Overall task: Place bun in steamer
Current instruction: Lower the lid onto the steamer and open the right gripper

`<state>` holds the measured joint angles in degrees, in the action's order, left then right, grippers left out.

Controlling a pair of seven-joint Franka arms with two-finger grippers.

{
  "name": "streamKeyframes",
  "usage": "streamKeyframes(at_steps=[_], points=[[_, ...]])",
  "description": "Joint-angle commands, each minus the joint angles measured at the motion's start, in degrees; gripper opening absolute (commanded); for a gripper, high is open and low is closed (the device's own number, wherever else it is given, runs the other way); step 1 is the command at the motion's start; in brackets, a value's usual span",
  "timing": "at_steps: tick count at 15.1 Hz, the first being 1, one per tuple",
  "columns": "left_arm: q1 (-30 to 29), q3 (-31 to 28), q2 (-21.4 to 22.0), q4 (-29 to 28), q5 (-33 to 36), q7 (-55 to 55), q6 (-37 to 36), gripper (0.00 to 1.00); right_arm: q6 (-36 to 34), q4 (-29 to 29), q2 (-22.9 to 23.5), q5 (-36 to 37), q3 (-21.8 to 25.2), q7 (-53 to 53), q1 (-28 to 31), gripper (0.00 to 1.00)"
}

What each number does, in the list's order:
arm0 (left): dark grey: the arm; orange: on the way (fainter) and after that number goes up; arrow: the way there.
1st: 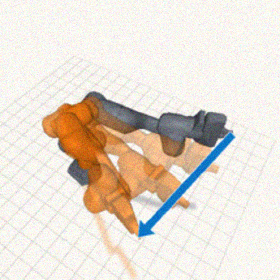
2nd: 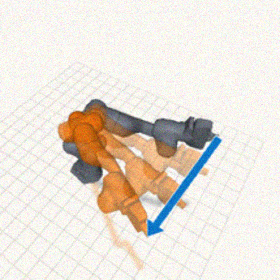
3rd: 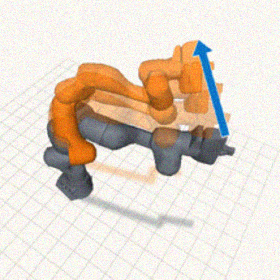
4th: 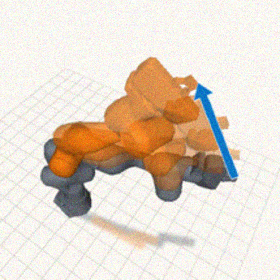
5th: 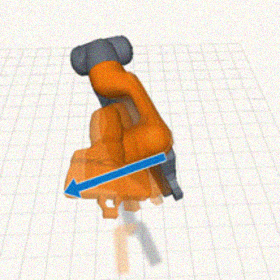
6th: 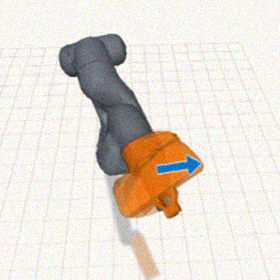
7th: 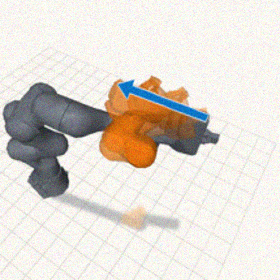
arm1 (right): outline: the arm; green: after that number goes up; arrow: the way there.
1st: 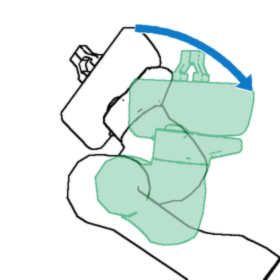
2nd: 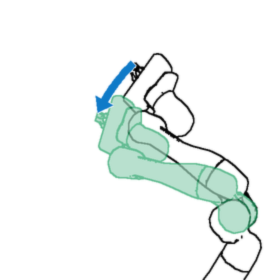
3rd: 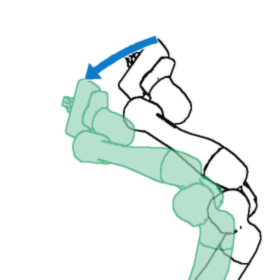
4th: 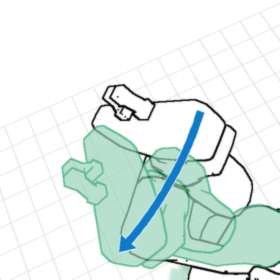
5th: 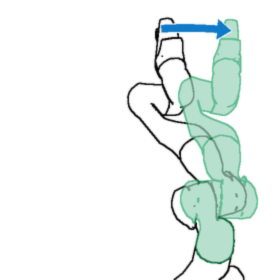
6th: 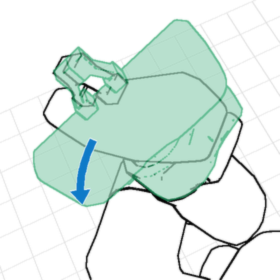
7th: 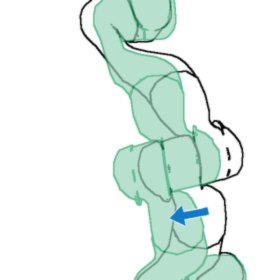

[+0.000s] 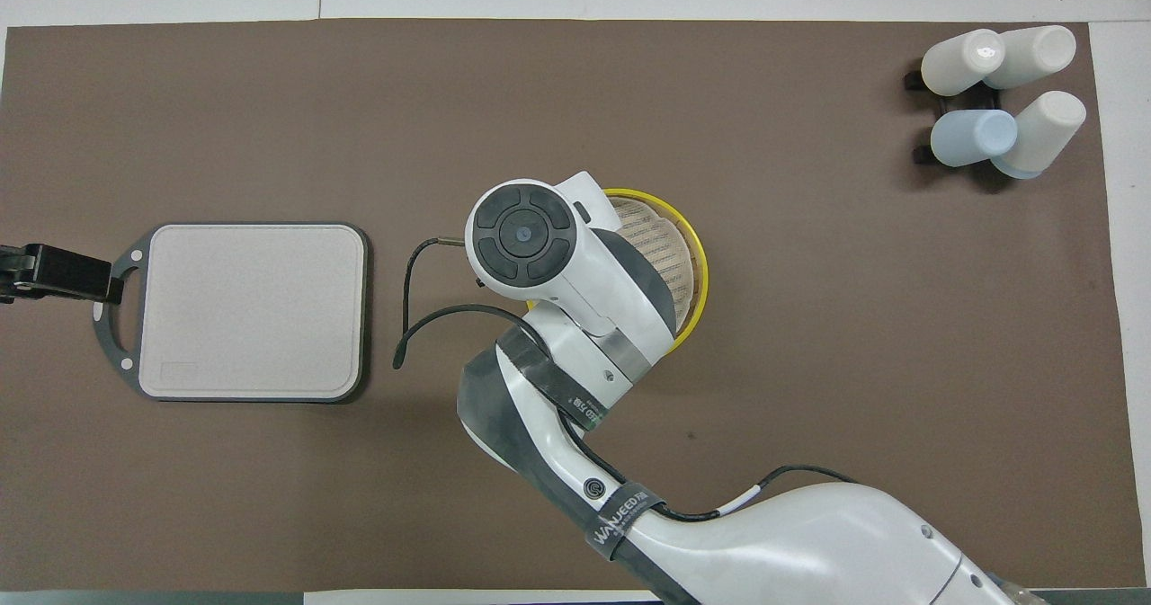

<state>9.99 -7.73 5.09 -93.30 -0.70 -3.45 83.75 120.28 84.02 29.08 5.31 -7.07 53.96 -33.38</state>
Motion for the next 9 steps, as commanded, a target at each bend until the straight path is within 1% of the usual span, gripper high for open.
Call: streamKeyframes(at_steps=[1, 3, 4, 5, 7, 9], points=[[-0.1, 0.0, -0.7, 1.2, 1.1, -0.5, 0.2, 1.0, 0.4, 3.6, -1.7, 0.2, -0.1, -2.0, 1.4, 0.0], [-0.1, 0.0, -0.7, 1.3, 1.1, -0.5, 0.2, 1.0, 0.2, 3.6, -1.7, 0.1, -0.1, -1.8, 1.2, 0.0], [-0.1, 0.0, -0.7, 1.3, 1.1, -0.4, 0.2, 1.0, 0.1, 3.5, -1.7, 0.1, -0.1, -1.8, 1.1, 0.52], [-0.1, 0.0, -0.7, 1.3, 1.1, -0.4, 0.2, 1.0, -0.4, 3.2, -1.7, 0.1, -0.1, -1.8, 0.8, 1.0], [-0.1, 0.0, -0.7, 1.3, 1.1, -0.4, 0.2, 1.0, -3.2, 1.5, -2.4, 0.1, -0.1, -1.8, 0.3, 1.0], [-0.1, 0.0, -0.7, 1.2, 1.1, -0.4, 0.2, 1.0, -7.4, -1.4, -4.5, 0.1, -0.1, -2.5, 1.2, 1.0]])
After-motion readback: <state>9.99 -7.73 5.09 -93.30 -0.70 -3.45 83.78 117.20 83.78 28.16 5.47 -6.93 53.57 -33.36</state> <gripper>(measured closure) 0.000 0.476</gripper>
